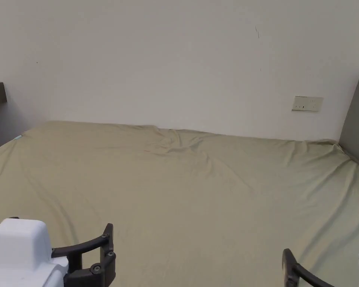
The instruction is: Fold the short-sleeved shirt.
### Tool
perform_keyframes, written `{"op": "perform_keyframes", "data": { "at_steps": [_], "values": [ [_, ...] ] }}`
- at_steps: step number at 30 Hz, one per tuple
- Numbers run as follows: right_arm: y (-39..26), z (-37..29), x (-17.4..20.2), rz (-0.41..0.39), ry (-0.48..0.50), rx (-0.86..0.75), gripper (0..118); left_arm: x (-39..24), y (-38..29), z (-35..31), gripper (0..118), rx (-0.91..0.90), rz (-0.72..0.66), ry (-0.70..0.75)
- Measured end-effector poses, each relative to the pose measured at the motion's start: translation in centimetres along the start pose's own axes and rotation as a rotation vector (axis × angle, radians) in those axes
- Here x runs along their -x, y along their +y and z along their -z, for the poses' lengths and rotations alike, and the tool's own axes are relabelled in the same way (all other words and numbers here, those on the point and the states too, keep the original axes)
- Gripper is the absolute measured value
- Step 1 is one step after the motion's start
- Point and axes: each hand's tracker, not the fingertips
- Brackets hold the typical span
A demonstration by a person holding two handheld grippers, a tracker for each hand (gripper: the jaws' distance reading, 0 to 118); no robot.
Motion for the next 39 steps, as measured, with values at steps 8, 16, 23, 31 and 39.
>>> {"op": "perform_keyframes", "data": {
  "at_steps": [8,16,23,31,39],
  "values": [
    [0.4,-0.2,-0.8,0.003,-0.003,-0.008,118,-0.6,1.2,-0.4,118,0.001,-0.016,-0.026],
    [0.2,-0.4,-1.2,0.037,-0.056,-0.035,118,0.2,2.5,-1.8,118,0.051,-0.231,-0.143],
    [0.1,-0.5,-1.4,0.044,-0.053,-0.031,118,-0.4,3.3,-2.5,118,0.018,-0.099,-0.1],
    [0.0,-0.3,-1.2,0.014,-0.076,-0.02,118,-0.7,3.6,-2.6,118,0.001,-0.089,-0.074],
    [-0.1,-0.2,-1.2,0.022,-0.059,-0.018,118,-0.8,4.0,-2.1,118,0.042,-0.096,-0.115]
  ]
}}
